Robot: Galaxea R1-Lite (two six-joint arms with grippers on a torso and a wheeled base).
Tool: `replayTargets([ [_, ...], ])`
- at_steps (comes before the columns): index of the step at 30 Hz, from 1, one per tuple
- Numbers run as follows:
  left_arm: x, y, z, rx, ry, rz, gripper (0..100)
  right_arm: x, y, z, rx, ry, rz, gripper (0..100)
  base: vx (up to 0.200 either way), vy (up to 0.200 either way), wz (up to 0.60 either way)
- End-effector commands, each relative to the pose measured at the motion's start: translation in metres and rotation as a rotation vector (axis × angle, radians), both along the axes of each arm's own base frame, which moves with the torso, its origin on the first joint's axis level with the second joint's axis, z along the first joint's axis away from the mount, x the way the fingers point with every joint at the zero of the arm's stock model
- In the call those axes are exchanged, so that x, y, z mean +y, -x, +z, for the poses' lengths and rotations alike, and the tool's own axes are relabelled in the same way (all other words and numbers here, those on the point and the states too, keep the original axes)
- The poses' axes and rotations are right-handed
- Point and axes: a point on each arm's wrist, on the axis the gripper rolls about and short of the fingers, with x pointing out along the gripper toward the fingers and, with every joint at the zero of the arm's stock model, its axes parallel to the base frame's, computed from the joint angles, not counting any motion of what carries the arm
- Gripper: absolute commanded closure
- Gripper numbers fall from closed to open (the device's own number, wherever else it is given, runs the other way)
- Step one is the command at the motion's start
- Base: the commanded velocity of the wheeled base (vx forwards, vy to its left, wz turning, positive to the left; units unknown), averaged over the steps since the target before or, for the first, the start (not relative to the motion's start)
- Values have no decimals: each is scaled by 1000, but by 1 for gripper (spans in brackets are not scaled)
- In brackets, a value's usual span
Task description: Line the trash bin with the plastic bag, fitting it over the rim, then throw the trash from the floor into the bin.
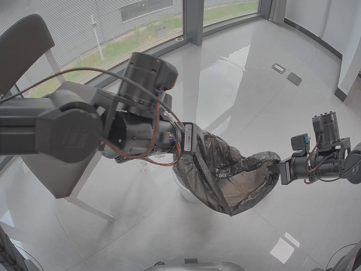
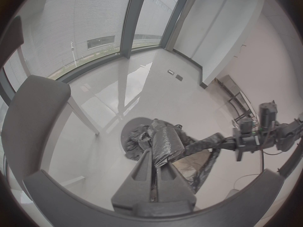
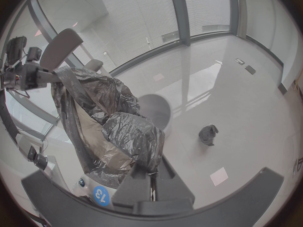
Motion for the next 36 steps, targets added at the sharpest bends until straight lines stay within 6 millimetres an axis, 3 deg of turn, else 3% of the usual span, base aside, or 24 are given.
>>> replayTargets([
  [1, -10, -36, -29, 51, -34, 49, 100, -14, 1, 8, -31, 3, -39, 100, 0, 0, 0],
  [7, -16, -58, -38, 63, -6, 84, 100, -14, -5, 5, -22, 4, -38, 100, 0, 0, 0],
  [17, 1, -89, -54, 92, -5, 139, 100, -4, -43, -5, -1, 1, -39, 100, 0, 0, 0],
  [23, 3, -101, -79, 158, -35, 140, 100, 5, -78, -25, 33, 10, -32, 100, 0, 0, 0],
  [29, 4, -107, -99, 224, -67, 137, 100, 11, -99, -50, 83, 17, -19, 100, 0, 0, 0],
  [36, 14, -126, -109, 229, -61, 175, 100, 16, -129, -66, 86, 5, -11, 100, 0, 0, 0],
])
